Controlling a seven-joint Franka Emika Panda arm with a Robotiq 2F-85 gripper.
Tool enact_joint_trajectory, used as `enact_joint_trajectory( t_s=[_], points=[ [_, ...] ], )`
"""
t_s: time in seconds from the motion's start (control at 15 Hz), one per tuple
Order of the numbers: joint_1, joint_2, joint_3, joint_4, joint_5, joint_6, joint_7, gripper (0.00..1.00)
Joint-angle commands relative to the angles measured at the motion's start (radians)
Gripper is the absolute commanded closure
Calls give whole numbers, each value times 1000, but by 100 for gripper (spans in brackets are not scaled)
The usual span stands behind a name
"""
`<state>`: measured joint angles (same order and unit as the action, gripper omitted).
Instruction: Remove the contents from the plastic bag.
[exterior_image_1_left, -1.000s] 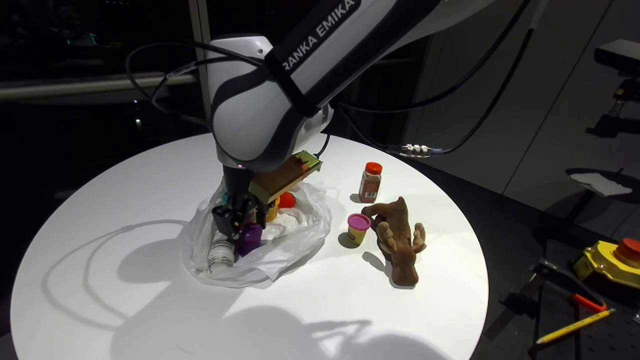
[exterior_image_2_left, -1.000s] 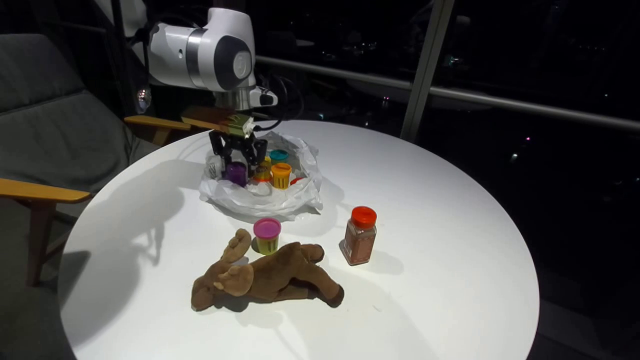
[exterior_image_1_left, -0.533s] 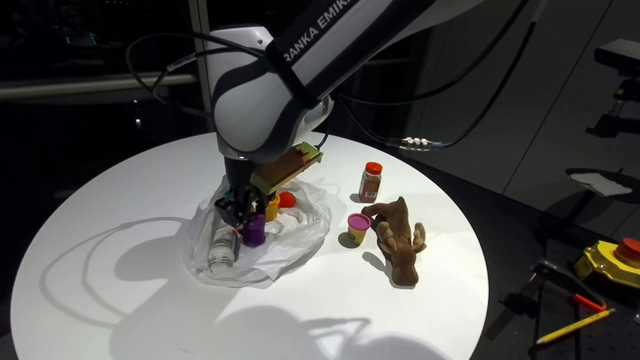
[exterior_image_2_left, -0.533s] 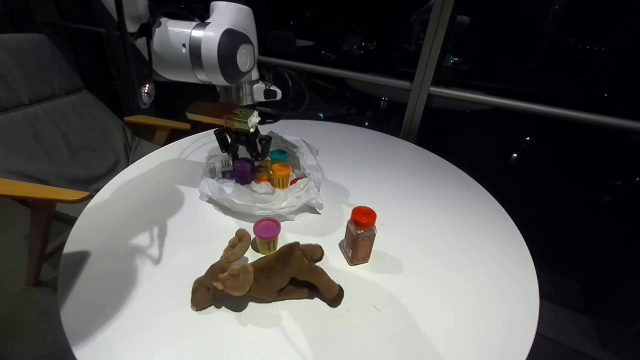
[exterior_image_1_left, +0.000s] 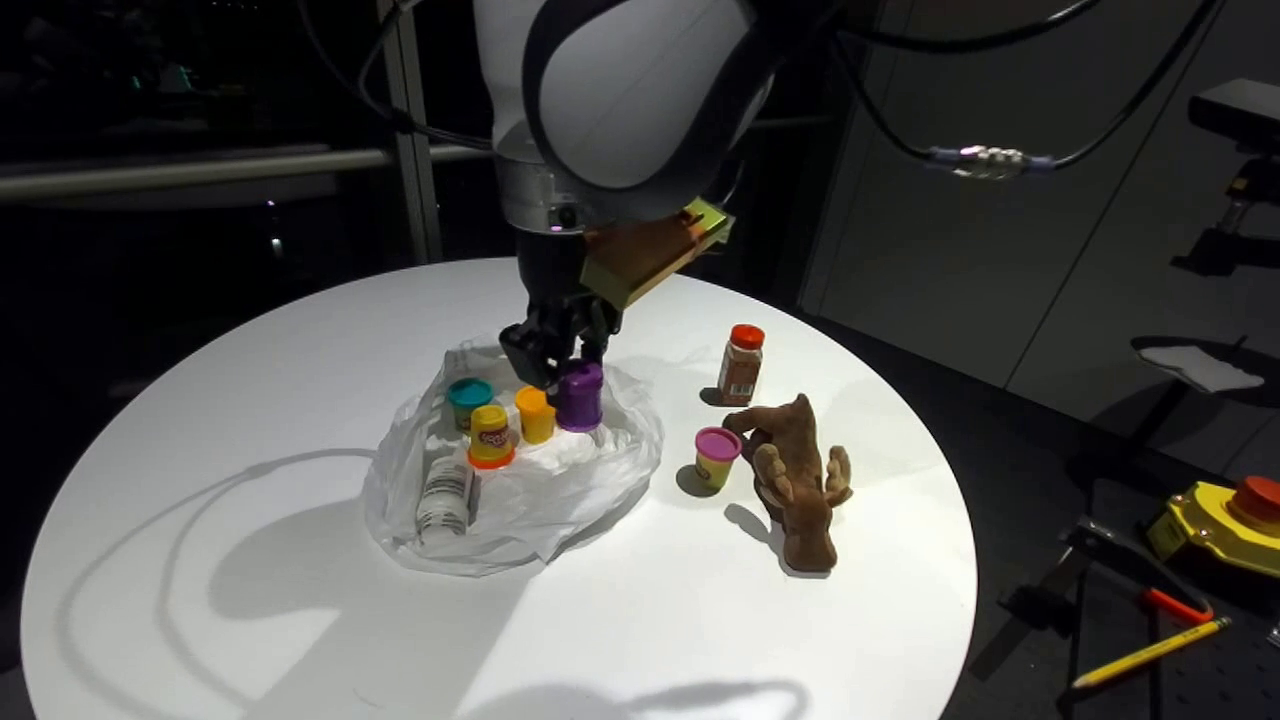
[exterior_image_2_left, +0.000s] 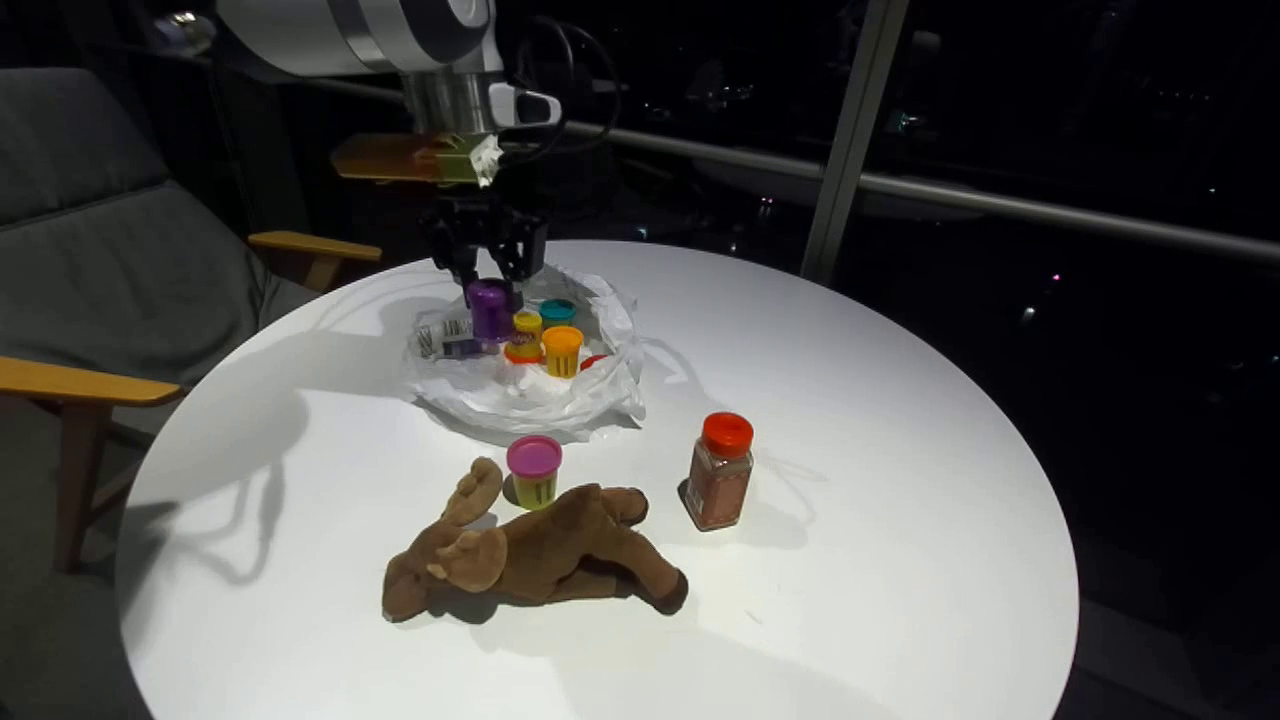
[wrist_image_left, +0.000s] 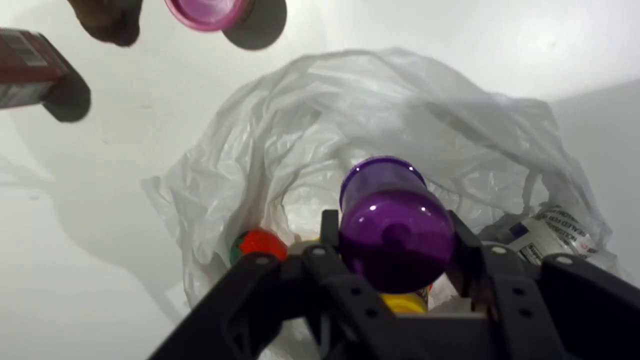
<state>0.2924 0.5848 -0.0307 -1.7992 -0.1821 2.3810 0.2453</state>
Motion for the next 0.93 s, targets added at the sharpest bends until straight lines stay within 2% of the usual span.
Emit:
enact_joint_trajectory(
  t_s=[0.0,0.2,0.33,0.6,0.87],
  points=[
    [1,-187,24,-249,-3,12,51,74],
    [3,-260,44,-415,-20,65,89,74],
    [13,-265,33,-490,-68,116,142,74],
    [24,-209,-13,-565,-135,282,296,74],
    [42,-158,-68,-583,-110,405,378,74]
  ],
)
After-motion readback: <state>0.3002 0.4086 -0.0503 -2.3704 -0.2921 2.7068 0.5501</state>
